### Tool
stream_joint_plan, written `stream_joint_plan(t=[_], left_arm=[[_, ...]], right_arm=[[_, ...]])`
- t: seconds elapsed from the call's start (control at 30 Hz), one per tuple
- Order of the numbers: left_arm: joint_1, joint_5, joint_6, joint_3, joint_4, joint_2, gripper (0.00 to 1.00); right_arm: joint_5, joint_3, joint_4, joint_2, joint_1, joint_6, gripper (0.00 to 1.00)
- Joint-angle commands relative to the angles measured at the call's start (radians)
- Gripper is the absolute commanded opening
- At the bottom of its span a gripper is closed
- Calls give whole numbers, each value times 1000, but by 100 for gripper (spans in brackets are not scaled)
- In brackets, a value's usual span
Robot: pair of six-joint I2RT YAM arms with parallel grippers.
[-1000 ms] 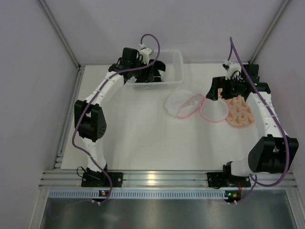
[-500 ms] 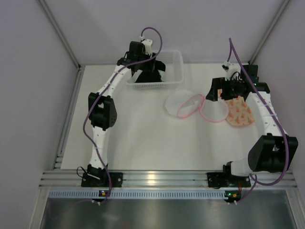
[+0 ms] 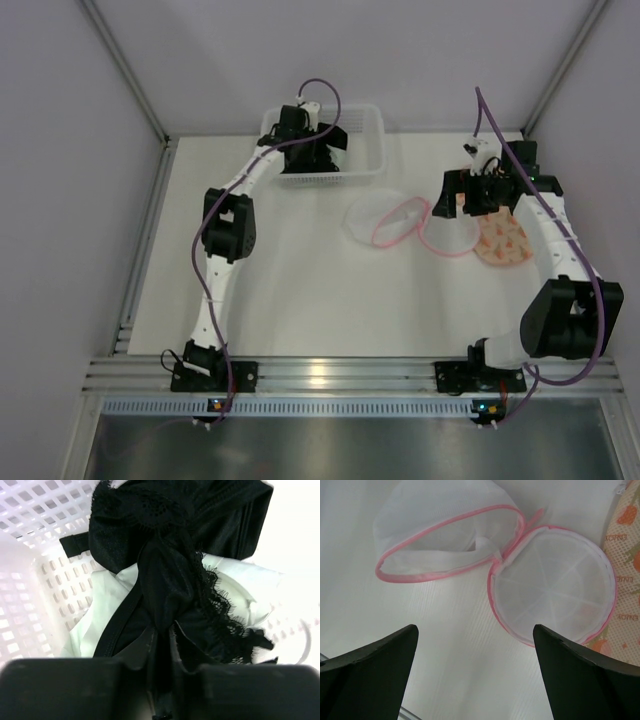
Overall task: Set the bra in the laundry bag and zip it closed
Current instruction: Pick up the bra from the bin.
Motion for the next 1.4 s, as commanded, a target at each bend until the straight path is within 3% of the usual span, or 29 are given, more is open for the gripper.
stream_joint_plan(t=[0.0,0.07,0.47,0.8,0.93,1.1,1.27,1.37], left_arm=[[3,19,-20,55,77,-46,10],[3,34,-14,40,84,-78,0],[6,31,43,-8,92,-375,0],[3,160,-24,-92,92,-620,0],[3,310,-43,-222,86,-770,0],[3,378,-42,-325,-7,-953,0],[3,546,-19,-554,-86,-1141,0],[3,559,51,-707,-147,-1264,0]], right_arm=[[1,-1,8,-8,-12,-9,99],[-5,1,8,-9,-12,-4,99],[-19,19,0,-43,-12,-12,99],[-18,11,11,-97,-12,-33,99],[-36,21,6,-111,-12,-41,99],[-70,59,-40,-114,-12,-67,99],[-171,82,-98,-117,-12,-104,99],[-209,84,-130,-118,-12,-122,99]])
